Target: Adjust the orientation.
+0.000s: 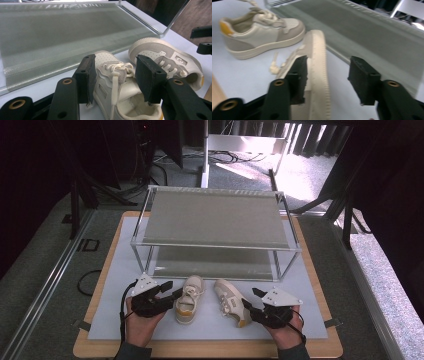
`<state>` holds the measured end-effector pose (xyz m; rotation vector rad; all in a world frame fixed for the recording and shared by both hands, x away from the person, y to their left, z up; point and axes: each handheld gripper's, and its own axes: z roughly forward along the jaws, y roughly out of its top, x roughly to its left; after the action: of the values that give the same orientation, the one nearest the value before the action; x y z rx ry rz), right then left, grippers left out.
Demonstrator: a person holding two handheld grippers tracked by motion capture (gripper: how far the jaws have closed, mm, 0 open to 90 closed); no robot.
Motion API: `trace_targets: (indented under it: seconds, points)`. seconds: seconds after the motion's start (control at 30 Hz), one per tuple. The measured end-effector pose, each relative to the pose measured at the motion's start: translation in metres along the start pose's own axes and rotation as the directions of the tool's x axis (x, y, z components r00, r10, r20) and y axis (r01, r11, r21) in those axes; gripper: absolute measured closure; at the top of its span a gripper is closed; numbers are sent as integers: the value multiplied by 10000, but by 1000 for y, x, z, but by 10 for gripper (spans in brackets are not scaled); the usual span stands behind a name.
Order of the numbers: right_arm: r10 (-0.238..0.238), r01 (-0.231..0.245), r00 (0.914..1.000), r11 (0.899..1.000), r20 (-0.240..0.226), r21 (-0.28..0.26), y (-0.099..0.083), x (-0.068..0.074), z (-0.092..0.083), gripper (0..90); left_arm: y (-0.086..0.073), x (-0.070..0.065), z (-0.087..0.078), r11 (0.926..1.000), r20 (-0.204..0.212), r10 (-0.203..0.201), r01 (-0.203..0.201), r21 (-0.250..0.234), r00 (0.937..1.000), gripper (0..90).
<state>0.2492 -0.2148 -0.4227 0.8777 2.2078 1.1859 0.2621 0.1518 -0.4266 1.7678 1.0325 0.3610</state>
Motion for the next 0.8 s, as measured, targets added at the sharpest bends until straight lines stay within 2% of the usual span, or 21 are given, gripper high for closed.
trace_targets:
  seconds: [0.13,0.3,0.5,0.63,0.7,0.8]
  points:
    - [28,-28,9995,10000,-302,26,-1,3,1,523,-1,0,0,10000,-7,-15,15,-10,10000,499]
    - [-96,99,9989,9999,-462,49,-1,10,4,523,-1,0,-1,10000,-14,-29,29,-56,10000,496]
    - [-203,210,9974,9997,-688,82,-1,17,7,572,-2,-1,0,10000,-12,-2,2,-12,10000,494]
    - [-427,433,9951,9991,-887,41,0,22,9,572,-3,-1,-1,10000,-32,-7,7,-22,10000,494]
    - [-683,699,9920,9975,-1062,114,1,28,12,571,-3,-1,0,10000,-30,-31,31,2,10000,494]
    - [-740,772,9906,9968,-1154,230,0,31,16,567,-3,-1,0,10000,-15,-10,9,-2,10000,493]
